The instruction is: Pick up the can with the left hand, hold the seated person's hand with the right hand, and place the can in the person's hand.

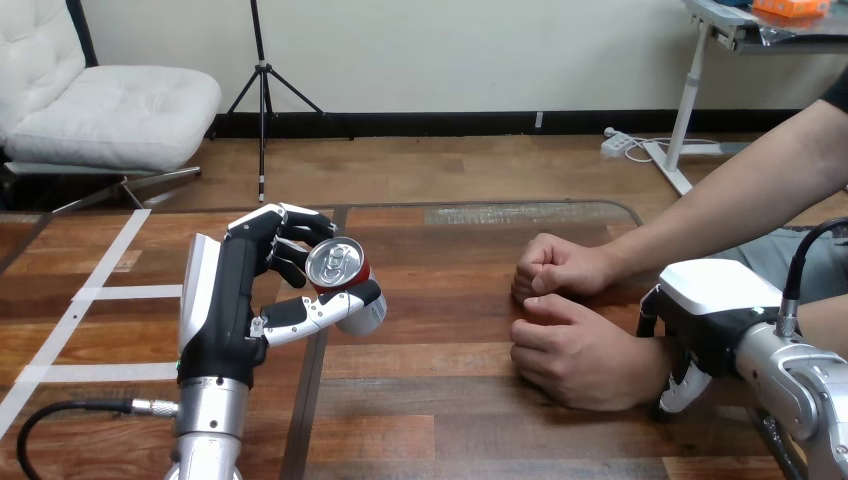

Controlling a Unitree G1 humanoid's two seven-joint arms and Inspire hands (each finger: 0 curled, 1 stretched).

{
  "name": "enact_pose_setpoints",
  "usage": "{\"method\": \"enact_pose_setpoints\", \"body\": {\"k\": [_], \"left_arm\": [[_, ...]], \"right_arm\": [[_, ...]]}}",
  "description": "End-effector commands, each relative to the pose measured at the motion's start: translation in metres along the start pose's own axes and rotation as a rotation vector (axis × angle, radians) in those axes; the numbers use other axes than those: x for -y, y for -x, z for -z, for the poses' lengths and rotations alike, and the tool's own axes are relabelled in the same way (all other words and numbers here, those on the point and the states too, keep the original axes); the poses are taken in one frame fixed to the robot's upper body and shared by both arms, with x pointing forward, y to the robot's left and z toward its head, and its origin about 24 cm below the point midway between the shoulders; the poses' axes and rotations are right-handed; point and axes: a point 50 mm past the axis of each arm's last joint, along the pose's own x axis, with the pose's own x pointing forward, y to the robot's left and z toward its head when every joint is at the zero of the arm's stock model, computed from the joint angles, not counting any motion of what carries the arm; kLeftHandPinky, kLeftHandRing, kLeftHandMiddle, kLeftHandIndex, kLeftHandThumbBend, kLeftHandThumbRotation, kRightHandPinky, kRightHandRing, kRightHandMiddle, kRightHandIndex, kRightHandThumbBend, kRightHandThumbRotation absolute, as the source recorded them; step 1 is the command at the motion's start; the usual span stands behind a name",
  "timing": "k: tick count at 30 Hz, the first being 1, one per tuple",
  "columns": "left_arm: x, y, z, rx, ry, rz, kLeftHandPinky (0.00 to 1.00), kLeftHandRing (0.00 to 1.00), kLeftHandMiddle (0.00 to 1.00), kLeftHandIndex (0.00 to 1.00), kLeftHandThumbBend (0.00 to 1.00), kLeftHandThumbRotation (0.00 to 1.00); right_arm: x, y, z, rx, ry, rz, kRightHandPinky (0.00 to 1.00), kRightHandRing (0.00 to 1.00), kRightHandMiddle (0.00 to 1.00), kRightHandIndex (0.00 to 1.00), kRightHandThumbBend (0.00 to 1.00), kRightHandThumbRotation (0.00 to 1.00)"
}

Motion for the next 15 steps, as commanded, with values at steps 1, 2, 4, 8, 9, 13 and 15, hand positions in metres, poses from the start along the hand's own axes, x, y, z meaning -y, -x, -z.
{"method": "enact_pose_setpoints", "body": {"k": [1, 2, 4, 8, 9, 13, 15], "left_arm": [[-0.0130, -0.0197, -0.0208, 0.121, -0.007, -0.047, 0.36, 0.41, 0.48, 0.52, 0.68, 0.00], [-0.0130, -0.0197, -0.0207, 0.121, -0.008, -0.047, 0.36, 0.41, 0.48, 0.52, 0.68, 0.00], [-0.0132, -0.0197, -0.0207, 0.121, -0.010, -0.047, 0.36, 0.41, 0.48, 0.52, 0.68, 0.00], [-0.0134, -0.0196, -0.0206, 0.122, -0.013, -0.047, 0.36, 0.41, 0.48, 0.52, 0.68, 0.00], [-0.0134, -0.0196, -0.0207, 0.122, -0.013, -0.047, 0.36, 0.41, 0.48, 0.52, 0.68, 0.00], [-0.0137, -0.0195, -0.0205, 0.120, -0.015, -0.047, 0.36, 0.41, 0.48, 0.52, 0.68, 0.00], [-0.0137, -0.0194, -0.0204, 0.119, -0.015, -0.047, 0.35, 0.41, 0.48, 0.52, 0.68, 0.00]], "right_arm": [[0.0109, -0.0053, 0.0013, -0.001, -0.008, 0.030, 0.31, 0.42, 0.51, 0.62, 0.77, 0.00], [0.0107, -0.0054, 0.0013, -0.002, -0.010, 0.029, 0.32, 0.42, 0.51, 0.62, 0.77, 0.00], [0.0103, -0.0057, 0.0013, -0.002, -0.011, 0.027, 0.32, 0.42, 0.51, 0.62, 0.77, 0.00], [0.0094, -0.0062, 0.0014, -0.002, -0.013, 0.019, 0.34, 0.44, 0.52, 0.60, 0.75, 0.00], [0.0093, -0.0063, 0.0014, -0.003, -0.014, 0.017, 0.34, 0.45, 0.52, 0.58, 0.75, 0.00], [0.0084, -0.0065, 0.0012, -0.001, -0.013, 0.026, 0.35, 0.45, 0.51, 0.55, 0.73, 0.00], [0.0081, -0.0066, 0.0012, 0.001, -0.010, 0.032, 0.34, 0.44, 0.51, 0.54, 0.74, 0.00]]}}
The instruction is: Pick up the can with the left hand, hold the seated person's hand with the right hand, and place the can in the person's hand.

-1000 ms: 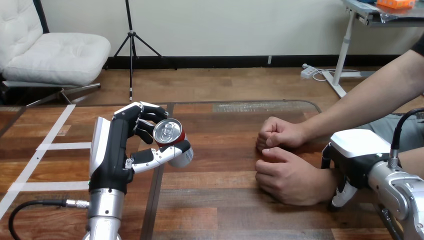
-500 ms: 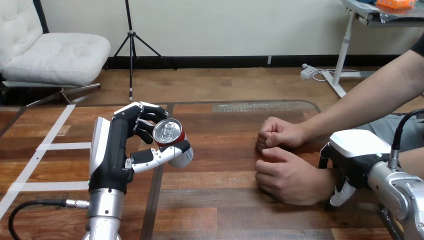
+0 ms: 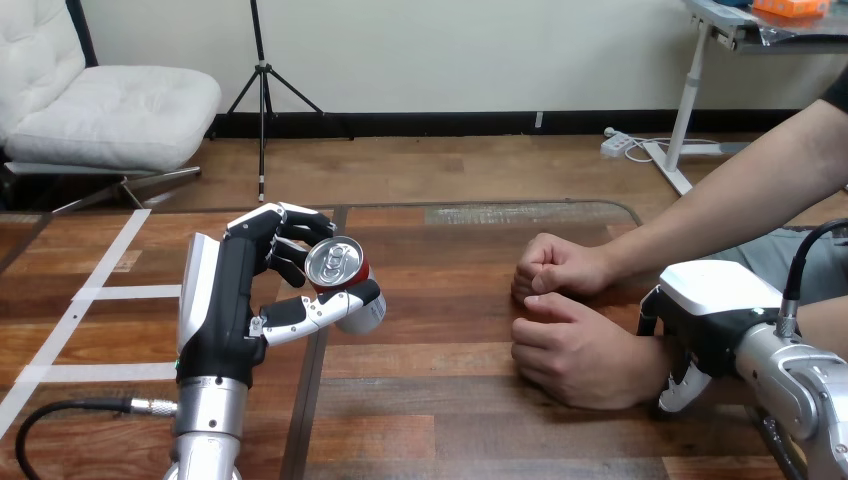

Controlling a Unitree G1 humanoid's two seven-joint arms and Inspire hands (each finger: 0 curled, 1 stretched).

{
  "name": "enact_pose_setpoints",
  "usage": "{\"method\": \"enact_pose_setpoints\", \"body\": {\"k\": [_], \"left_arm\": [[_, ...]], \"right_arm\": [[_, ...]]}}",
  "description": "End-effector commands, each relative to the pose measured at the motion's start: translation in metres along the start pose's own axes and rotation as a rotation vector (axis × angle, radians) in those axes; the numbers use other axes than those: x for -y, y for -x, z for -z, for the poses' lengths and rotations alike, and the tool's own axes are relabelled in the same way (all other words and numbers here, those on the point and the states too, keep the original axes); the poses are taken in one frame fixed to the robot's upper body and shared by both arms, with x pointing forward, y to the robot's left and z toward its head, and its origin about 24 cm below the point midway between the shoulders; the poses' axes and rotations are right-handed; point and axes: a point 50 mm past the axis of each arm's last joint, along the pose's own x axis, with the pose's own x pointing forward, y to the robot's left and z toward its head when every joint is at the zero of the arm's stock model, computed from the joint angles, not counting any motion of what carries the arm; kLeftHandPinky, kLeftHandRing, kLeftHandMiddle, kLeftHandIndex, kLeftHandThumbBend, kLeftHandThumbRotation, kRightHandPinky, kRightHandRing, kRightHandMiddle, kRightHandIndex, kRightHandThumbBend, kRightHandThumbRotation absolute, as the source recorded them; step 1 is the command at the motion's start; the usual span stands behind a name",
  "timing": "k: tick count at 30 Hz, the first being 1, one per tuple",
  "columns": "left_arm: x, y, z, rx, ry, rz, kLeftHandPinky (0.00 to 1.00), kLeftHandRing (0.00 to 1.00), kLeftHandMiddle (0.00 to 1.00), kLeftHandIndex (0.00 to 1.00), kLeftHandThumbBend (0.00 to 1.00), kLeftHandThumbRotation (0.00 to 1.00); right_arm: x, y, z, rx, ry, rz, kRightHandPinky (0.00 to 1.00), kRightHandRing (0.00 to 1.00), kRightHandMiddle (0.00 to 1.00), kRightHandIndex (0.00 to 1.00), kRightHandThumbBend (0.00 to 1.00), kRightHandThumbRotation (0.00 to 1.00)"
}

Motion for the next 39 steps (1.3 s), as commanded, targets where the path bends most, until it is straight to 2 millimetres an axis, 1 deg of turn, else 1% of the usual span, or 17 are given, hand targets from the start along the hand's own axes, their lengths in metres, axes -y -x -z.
{"method": "enact_pose_setpoints", "body": {"k": [1, 9, 30, 39], "left_arm": [[-0.0130, -0.0192, -0.0198, 0.116, -0.011, -0.047, 0.35, 0.41, 0.48, 0.52, 0.68, 0.00], [-0.0129, -0.0191, -0.0193, 0.113, -0.007, -0.048, 0.35, 0.40, 0.48, 0.52, 0.68, 0.00], [-0.0111, -0.0196, -0.0203, 0.112, -0.002, -0.051, 0.36, 0.41, 0.48, 0.52, 0.67, 0.00], [-0.0106, -0.0197, -0.0204, 0.111, 0.002, -0.050, 0.36, 0.41, 0.48, 0.52, 0.67, 0.00]], "right_arm": [[0.0094, -0.0053, 0.0002, 0.000, -0.005, 0.035, 0.34, 0.44, 0.50, 0.53, 0.74, 0.00], [0.0087, -0.0058, 0.0005, 0.005, -0.009, 0.044, 0.36, 0.46, 0.52, 0.51, 0.73, 0.00], [0.0104, -0.0047, 0.0036, 0.013, -0.023, 0.066, 0.38, 0.46, 0.52, 0.50, 0.80, 0.00], [0.0121, -0.0041, 0.0036, -0.002, 0.001, 0.064, 0.39, 0.47, 0.52, 0.50, 0.76, 0.00]]}}
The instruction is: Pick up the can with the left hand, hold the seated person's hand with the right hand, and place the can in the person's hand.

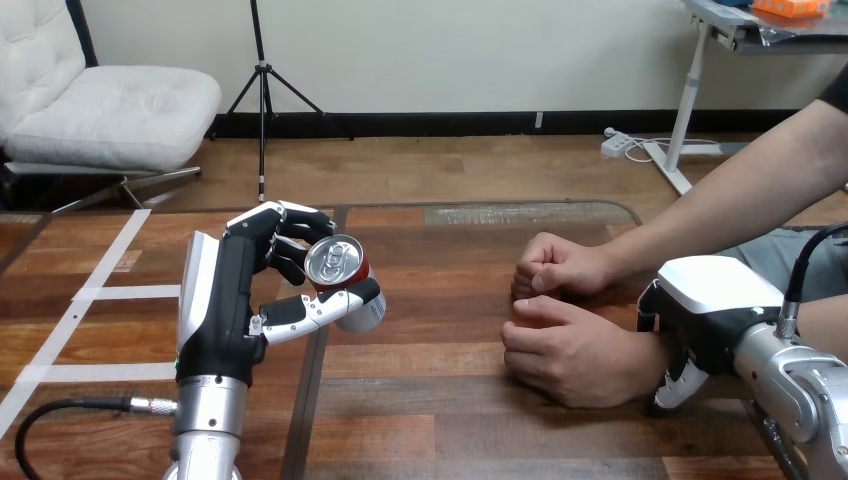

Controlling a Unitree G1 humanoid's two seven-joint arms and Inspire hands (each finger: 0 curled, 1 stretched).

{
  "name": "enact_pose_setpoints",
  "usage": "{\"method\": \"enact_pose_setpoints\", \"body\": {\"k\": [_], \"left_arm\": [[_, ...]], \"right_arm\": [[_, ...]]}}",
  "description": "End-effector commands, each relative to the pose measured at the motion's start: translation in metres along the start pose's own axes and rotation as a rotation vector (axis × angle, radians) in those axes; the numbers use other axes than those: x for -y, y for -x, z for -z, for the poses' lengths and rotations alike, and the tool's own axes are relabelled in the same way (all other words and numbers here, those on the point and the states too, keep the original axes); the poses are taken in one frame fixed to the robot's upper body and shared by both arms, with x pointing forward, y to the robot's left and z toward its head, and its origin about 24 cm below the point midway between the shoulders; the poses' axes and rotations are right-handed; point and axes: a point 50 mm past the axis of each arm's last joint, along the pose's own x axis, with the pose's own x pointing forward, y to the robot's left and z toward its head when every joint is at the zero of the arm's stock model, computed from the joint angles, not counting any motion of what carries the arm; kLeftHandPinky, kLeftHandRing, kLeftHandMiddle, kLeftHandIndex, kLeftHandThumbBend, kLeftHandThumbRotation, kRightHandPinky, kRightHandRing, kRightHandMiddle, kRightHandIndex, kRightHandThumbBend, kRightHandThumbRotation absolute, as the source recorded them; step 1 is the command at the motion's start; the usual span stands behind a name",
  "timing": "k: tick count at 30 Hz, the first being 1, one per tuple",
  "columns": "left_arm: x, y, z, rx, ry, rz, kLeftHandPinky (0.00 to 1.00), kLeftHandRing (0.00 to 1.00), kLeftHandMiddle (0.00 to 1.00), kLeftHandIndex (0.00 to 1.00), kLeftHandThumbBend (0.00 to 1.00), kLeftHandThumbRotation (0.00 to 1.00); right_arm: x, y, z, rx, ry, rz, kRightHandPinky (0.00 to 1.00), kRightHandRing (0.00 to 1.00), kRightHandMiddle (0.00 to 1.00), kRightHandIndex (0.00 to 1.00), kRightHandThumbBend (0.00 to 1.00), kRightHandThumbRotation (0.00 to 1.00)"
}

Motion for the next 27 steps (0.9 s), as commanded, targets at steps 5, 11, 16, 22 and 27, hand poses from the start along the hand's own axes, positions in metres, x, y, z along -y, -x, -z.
{"method": "enact_pose_setpoints", "body": {"k": [5, 11, 16, 22, 27], "left_arm": [[-0.0101, -0.0191, -0.0197, 0.107, 0.002, -0.049, 0.36, 0.41, 0.48, 0.52, 0.67, 0.00], [-0.0102, -0.0191, -0.0200, 0.105, 0.003, -0.051, 0.36, 0.41, 0.48, 0.52, 0.67, 0.00], [-0.0103, -0.0191, -0.0199, 0.104, 0.005, -0.053, 0.36, 0.41, 0.48, 0.51, 0.67, 0.00], [-0.0107, -0.0190, -0.0195, 0.106, 0.004, -0.053, 0.36, 0.41, 0.47, 0.51, 0.67, 0.00], [-0.0107, -0.0190, -0.0194, 0.104, -0.001, -0.052, 0.36, 0.41, 0.48, 0.52, 0.67, 0.00]], "right_arm": [[0.0143, -0.0026, 0.0033, -0.018, 0.009, 0.023, 0.40, 0.48, 0.53, 0.51, 0.75, 0.00], [0.0149, -0.0025, 0.0033, -0.020, 0.014, 0.024, 0.41, 0.48, 0.53, 0.52, 0.75, 0.00], [0.0152, -0.0020, 0.0035, -0.012, 0.011, 0.033, 0.41, 0.49, 0.54, 0.52, 0.76, 0.00], [0.0158, -0.0021, 0.0036, -0.006, 0.029, 0.040, 0.41, 0.49, 0.54, 0.52, 0.75, 0.00], [0.0163, -0.0030, 0.0037, -0.022, 0.020, 0.026, 0.41, 0.48, 0.53, 0.51, 0.77, 0.00]]}}
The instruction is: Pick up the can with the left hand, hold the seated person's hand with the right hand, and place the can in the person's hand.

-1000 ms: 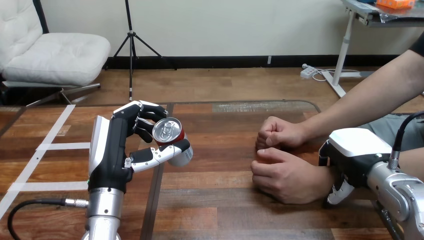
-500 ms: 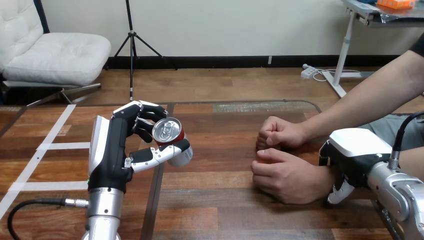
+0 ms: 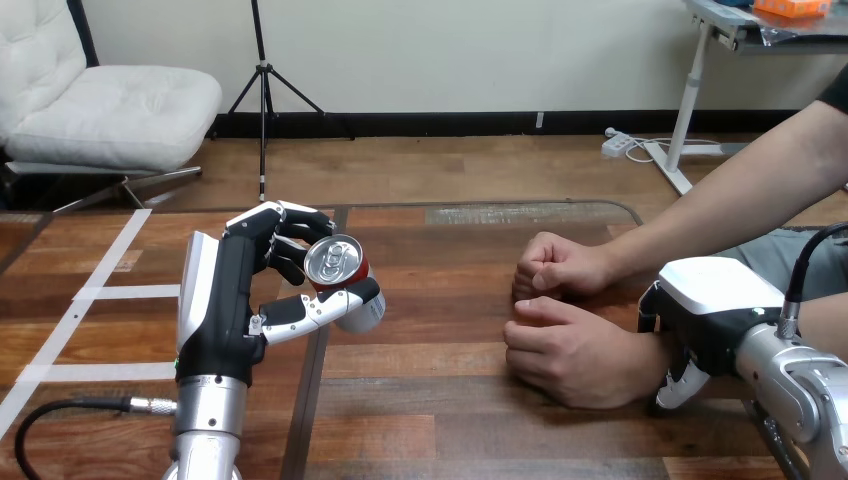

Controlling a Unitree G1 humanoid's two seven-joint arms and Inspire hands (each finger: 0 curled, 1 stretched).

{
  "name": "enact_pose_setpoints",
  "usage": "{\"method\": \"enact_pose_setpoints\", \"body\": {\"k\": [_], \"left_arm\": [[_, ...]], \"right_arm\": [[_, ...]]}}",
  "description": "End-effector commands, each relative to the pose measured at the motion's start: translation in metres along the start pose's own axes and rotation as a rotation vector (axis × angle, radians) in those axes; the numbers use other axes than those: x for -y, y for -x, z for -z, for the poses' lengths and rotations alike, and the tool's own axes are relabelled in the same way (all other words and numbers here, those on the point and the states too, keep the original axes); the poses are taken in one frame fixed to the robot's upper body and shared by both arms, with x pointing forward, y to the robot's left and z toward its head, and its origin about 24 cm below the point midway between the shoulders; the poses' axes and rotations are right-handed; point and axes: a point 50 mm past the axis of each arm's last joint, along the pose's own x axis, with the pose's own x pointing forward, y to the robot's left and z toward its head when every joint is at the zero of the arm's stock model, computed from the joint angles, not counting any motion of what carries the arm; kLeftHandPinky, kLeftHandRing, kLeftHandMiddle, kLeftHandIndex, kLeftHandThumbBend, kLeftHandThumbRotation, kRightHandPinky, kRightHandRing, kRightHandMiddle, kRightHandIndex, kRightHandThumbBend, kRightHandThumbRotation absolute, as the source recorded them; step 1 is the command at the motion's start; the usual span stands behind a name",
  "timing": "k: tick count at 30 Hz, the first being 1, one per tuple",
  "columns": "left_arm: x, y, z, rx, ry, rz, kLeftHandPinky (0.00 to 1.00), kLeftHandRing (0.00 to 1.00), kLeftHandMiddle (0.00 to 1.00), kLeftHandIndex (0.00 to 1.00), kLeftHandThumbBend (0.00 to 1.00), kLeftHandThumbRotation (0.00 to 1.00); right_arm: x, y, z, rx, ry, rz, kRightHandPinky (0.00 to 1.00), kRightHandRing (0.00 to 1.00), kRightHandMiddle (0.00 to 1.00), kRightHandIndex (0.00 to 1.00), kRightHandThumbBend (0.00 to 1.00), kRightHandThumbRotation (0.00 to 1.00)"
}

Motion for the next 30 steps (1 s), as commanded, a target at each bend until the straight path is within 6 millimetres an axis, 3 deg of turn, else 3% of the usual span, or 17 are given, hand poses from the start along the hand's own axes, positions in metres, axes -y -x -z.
{"method": "enact_pose_setpoints", "body": {"k": [1, 22, 30], "left_arm": [[-0.011, -0.019, -0.019, 0.108, -0.001, -0.050, 0.35, 0.41, 0.48, 0.52, 0.67, 0.00], [-0.011, -0.020, -0.019, 0.110, -0.004, -0.050, 0.35, 0.40, 0.48, 0.52, 0.67, 0.00], [-0.009, -0.021, -0.020, 0.109, 0.000, -0.047, 0.35, 0.40, 0.48, 0.52, 0.67, 0.00]], "right_arm": [[0.017, -0.003, 0.003, -0.018, 0.017, 0.034, 0.41, 0.48, 0.53, 0.51, 0.77, 0.00], [0.033, 0.006, -0.002, 0.025, -0.002, 0.109, 0.35, 0.43, 0.50, 0.50, 0.76, 0.00], [0.045, 0.013, -0.004, 0.040, 0.021, 0.149, 0.39, 0.48, 0.54, 0.52, 0.75, 0.00]]}}
